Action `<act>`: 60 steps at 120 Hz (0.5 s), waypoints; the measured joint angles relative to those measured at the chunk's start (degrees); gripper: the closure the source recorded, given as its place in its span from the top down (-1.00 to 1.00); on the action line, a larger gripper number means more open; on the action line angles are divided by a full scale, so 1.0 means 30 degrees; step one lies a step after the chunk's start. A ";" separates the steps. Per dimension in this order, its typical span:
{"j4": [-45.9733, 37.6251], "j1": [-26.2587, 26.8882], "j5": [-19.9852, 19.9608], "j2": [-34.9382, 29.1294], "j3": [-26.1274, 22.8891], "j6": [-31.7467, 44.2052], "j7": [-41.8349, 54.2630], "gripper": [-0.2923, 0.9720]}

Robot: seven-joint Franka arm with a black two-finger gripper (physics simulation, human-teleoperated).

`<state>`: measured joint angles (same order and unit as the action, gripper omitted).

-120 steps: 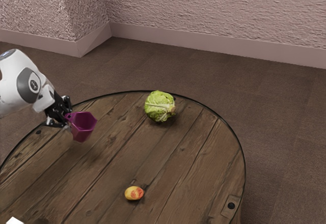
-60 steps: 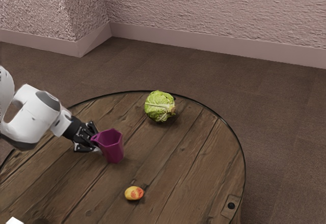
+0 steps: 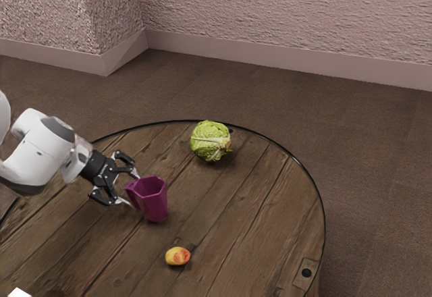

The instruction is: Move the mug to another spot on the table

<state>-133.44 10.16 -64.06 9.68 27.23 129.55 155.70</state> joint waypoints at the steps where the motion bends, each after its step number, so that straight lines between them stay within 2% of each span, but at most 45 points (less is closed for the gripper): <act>1: -0.0013 -0.0028 0.0102 -0.0138 0.0017 0.0007 0.0021 0.25; 7: -0.0108 -0.0292 0.0909 -0.1009 0.0105 0.0044 0.0072 0.30; 13: -0.0232 -0.0509 0.2425 -0.2132 0.0151 0.0076 -0.0160 0.35; 23: 0.0285 -0.0587 0.6339 -0.4769 0.0160 0.0072 -0.1519 0.40; 31: 0.3339 -0.0176 0.9490 -0.5542 0.0090 -0.0623 -0.3995 0.43; 39: 0.8828 -0.0137 1.2874 -0.4226 -0.0272 -0.3048 -0.7932 0.45; 46: 1.3466 -0.1379 1.5585 -0.2408 -0.1866 -0.5538 -1.1668 0.47; 53: 1.6863 -0.2002 1.7331 -0.0924 -0.3365 -0.8024 -1.5342 0.48; 60: 1.8829 -0.1394 1.8586 0.0101 -0.4233 -0.9935 -1.8693 0.48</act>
<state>-76.95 5.98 -8.30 9.99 14.53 99.75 99.62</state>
